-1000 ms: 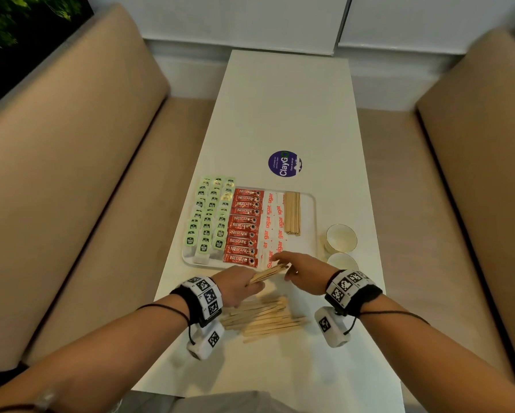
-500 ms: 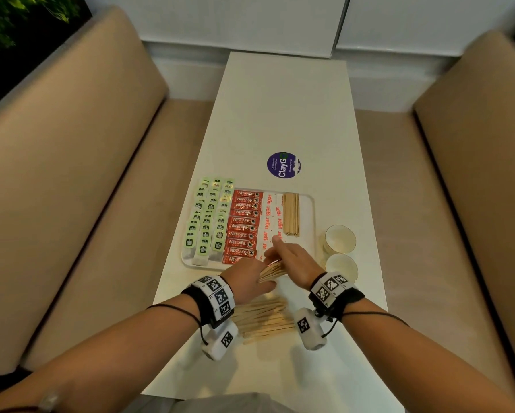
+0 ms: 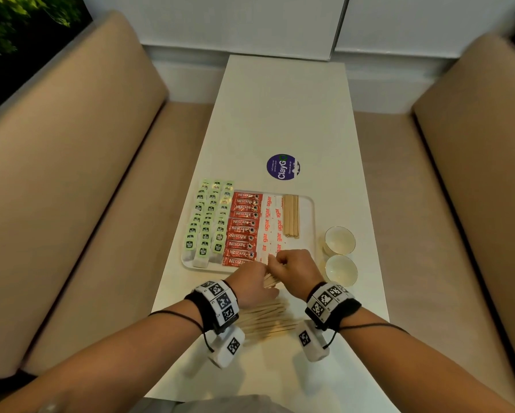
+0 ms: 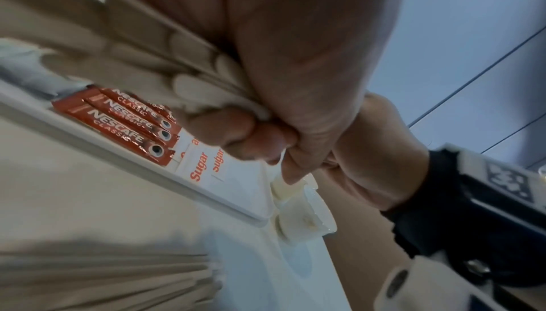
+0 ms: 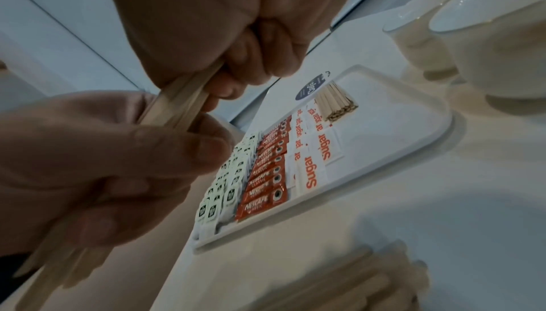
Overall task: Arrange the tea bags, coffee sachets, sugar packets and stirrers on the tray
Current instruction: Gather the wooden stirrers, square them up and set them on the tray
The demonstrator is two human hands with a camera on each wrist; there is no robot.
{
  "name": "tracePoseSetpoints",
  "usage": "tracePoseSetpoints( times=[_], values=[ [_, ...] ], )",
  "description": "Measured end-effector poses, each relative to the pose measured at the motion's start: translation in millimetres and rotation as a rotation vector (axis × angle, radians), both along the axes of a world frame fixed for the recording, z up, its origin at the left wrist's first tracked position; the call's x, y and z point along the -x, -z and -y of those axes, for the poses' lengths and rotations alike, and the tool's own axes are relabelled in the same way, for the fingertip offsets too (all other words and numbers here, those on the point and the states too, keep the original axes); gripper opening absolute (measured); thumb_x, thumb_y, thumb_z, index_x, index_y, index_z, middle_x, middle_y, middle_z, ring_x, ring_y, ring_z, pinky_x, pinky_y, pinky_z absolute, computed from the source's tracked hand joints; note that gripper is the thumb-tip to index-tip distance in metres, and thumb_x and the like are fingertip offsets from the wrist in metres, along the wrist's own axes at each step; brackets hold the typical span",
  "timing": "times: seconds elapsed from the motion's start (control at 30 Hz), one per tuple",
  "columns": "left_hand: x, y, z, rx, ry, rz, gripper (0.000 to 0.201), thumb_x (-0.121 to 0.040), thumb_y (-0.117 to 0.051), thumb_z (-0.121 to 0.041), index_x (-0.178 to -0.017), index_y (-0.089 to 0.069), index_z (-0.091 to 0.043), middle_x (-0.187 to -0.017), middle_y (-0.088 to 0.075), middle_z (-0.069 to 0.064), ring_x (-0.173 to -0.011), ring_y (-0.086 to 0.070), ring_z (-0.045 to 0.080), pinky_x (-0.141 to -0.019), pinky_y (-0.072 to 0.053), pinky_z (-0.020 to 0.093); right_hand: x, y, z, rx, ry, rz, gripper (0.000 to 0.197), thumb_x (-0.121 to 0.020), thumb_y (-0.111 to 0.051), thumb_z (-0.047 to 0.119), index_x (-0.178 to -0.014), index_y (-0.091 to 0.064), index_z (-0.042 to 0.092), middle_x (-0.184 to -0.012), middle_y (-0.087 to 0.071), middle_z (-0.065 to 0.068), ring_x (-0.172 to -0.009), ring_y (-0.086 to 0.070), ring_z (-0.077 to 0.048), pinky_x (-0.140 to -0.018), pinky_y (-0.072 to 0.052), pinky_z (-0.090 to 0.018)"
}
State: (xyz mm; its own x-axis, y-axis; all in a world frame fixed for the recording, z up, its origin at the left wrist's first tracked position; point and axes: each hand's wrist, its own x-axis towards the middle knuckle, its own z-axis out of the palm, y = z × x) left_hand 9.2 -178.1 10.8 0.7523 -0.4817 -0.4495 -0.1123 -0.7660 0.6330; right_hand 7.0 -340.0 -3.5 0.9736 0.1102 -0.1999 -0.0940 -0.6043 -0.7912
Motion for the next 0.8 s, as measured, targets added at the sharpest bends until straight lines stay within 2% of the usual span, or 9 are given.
tracePoseSetpoints(
  times=[0.07, 0.1, 0.17, 0.27, 0.37, 0.47, 0.57, 0.7, 0.8],
  values=[
    [2, -4, 0, 0.07, -0.016, 0.007, 0.039, -0.087, -0.069, -0.031, -0.121, -0.064, -0.015, -0.107, -0.069, -0.001, -0.087, -0.063, 0.01, -0.071, -0.05, 0.022, -3, -2, 3, -0.015, 0.01, -0.008, 0.046, -0.096, -0.061, 0.032, -0.053, -0.056, 0.017, -0.051, -0.053, -0.002, -0.049, -0.041, -0.009, -0.053, -0.038, -0.032],
    [3, -6, -1, 0.083, -0.015, 0.001, 0.037, -0.088, -0.069, -0.031, -0.121, -0.063, -0.015, -0.103, -0.067, -0.003, -0.079, -0.06, 0.007, -0.065, -0.046, 0.018, -3, -4, 4, -0.025, 0.022, -0.004, 0.046, -0.096, -0.061, 0.031, -0.052, -0.054, 0.018, -0.052, -0.055, -0.003, -0.049, -0.042, -0.009, -0.053, -0.04, -0.034],
    [2, -9, -6, 0.085, 0.001, -0.036, 0.026, -0.09, -0.069, -0.034, -0.108, -0.064, -0.017, -0.088, -0.063, -0.008, -0.067, -0.058, 0.004, -0.058, -0.043, 0.018, -4, -8, 8, -0.033, 0.055, 0.009, 0.049, -0.096, -0.062, 0.029, -0.05, -0.05, 0.018, -0.048, -0.053, 0.002, -0.047, -0.042, -0.008, -0.05, -0.039, -0.031],
    [-1, -8, -21, 0.14, -0.051, -0.152, 0.024, -0.088, -0.071, -0.043, -0.092, -0.061, -0.022, -0.08, -0.067, -0.003, -0.065, -0.067, 0.013, -0.059, -0.056, 0.031, -7, -18, 20, -0.033, 0.139, 0.037, 0.051, -0.098, -0.06, 0.026, -0.05, -0.046, 0.019, -0.041, -0.046, 0.014, -0.042, -0.039, -0.006, -0.047, -0.033, -0.02],
    [-2, -12, -28, 0.356, -0.31, -0.349, 0.036, -0.097, -0.055, -0.053, -0.107, -0.065, -0.019, -0.096, -0.071, 0.008, -0.075, -0.07, 0.019, -0.057, -0.058, 0.036, -12, -29, 28, -0.056, 0.229, 0.071, 0.052, -0.1, -0.057, 0.023, -0.051, -0.044, 0.019, -0.04, -0.044, 0.016, -0.042, -0.04, -0.006, -0.047, -0.031, -0.019],
    [-6, -21, -20, 0.543, -0.692, -0.51, 0.074, -0.096, -0.025, -0.07, -0.116, -0.067, -0.013, -0.099, -0.076, 0.009, -0.078, -0.071, 0.027, -0.045, -0.049, 0.024, -17, -30, 24, -0.057, 0.268, 0.106, 0.052, -0.101, -0.056, 0.027, -0.051, -0.043, 0.019, -0.041, -0.041, 0.012, -0.043, -0.036, -0.007, -0.049, -0.03, -0.024],
    [-13, -26, -9, 0.68, -0.991, -0.62, 0.084, -0.096, -0.02, -0.073, -0.115, -0.065, -0.004, -0.096, -0.077, 0.018, -0.07, -0.071, 0.032, -0.038, -0.039, 0.021, -18, -29, 14, -0.063, 0.252, 0.138, 0.051, -0.101, -0.055, 0.031, -0.053, -0.045, 0.018, -0.045, -0.04, 0.008, -0.047, -0.034, -0.009, -0.049, -0.031, -0.028],
    [-22, -25, -1, 0.666, -1.105, -0.576, 0.069, -0.102, -0.03, -0.063, -0.109, -0.066, -0.004, -0.096, -0.075, 0.022, -0.072, -0.071, 0.034, -0.038, -0.035, 0.022, -11, -32, 0, -0.055, 0.191, 0.162, 0.046, -0.102, -0.054, 0.034, -0.062, -0.059, 0.013, -0.053, -0.055, -0.002, -0.048, -0.043, -0.009, -0.049, -0.038, -0.029],
    [-26, -21, -1, 0.621, -1.071, -0.525, 0.034, -0.103, -0.048, -0.032, -0.111, -0.065, -0.004, -0.102, -0.073, 0.023, -0.071, -0.07, 0.031, -0.036, -0.037, 0.021, -12, -33, 2, -0.067, 0.181, 0.13, 0.045, -0.102, -0.056, 0.035, -0.064, -0.064, 0.013, -0.057, -0.06, -0.005, -0.05, -0.047, -0.009, -0.051, -0.042, -0.028]
  ],
)
